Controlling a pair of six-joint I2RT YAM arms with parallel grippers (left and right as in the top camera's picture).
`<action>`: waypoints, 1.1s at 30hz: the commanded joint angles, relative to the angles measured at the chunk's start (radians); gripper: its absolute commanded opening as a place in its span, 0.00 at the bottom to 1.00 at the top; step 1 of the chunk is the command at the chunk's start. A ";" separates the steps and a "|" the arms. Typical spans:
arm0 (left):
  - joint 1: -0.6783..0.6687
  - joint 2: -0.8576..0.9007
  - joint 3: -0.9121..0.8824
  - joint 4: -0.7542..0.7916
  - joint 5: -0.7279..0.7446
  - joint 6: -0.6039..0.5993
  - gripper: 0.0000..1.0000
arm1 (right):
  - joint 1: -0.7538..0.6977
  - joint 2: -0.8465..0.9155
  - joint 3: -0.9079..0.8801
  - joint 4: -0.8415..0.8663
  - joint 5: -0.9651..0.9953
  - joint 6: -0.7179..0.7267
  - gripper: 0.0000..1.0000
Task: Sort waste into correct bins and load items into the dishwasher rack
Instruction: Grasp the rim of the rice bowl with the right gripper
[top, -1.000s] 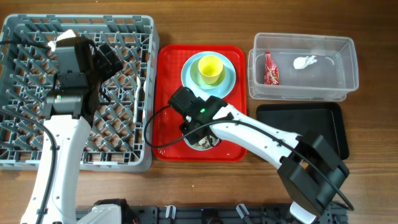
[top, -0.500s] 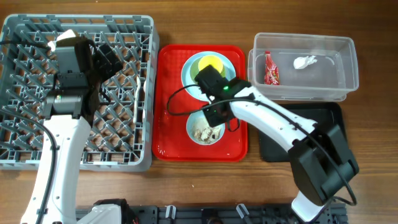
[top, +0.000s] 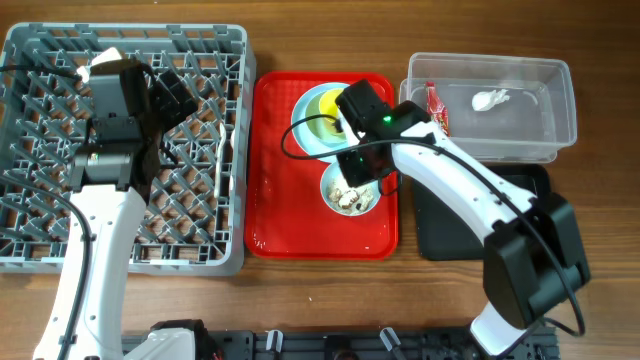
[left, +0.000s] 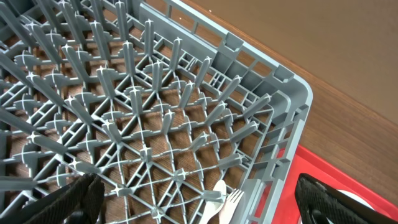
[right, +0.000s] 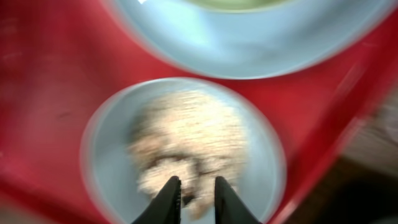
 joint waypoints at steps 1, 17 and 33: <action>0.006 -0.005 0.015 0.002 0.005 -0.013 1.00 | 0.039 -0.038 0.015 -0.012 -0.159 -0.051 0.31; 0.006 -0.005 0.015 0.003 0.005 -0.013 1.00 | 0.138 -0.034 -0.205 0.251 -0.042 0.002 0.50; 0.006 -0.005 0.015 0.002 0.005 -0.013 1.00 | 0.143 -0.033 -0.204 0.274 -0.019 0.037 0.04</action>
